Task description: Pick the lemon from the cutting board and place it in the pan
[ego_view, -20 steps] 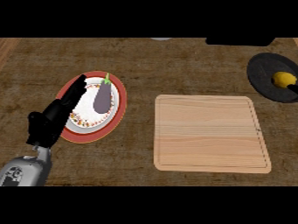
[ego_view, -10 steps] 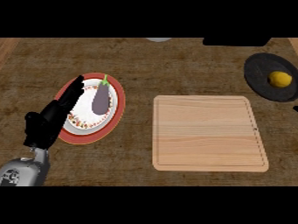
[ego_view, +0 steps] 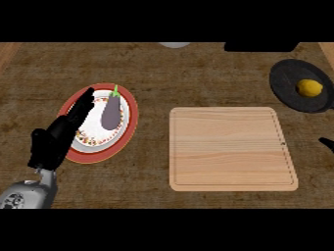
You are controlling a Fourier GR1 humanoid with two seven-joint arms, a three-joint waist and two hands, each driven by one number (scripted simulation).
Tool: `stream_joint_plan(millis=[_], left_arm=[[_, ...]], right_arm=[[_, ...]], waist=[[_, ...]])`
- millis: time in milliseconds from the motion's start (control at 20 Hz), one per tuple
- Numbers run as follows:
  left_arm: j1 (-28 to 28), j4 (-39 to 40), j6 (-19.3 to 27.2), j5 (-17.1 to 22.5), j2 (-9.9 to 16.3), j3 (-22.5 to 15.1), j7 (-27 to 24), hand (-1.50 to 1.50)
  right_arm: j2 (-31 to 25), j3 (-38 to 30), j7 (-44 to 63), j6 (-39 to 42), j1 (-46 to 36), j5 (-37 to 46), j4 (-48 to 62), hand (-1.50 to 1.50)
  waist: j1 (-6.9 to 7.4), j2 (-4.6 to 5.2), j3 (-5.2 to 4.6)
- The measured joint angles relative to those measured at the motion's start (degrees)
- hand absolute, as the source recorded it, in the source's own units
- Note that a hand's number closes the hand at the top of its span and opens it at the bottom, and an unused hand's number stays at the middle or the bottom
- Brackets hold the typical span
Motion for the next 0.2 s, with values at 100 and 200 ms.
stream_joint_plan(millis=[100,200], left_arm=[[-0.45,0.95,-0.09,-0.31,-0.38,0.46,-0.57,0.00],[-0.33,0.73,-0.82,-0.05,0.00,1.30,-0.19,0.00]], right_arm=[[1.47,0.48,-1.07,-0.38,1.08,-0.42,-0.43,-1.50],[2.85,0.97,-1.68,-1.49,1.48,-0.73,-0.62,-1.50]], waist=[[-0.20,-0.05,-0.02],[-0.25,-0.09,-0.04]])
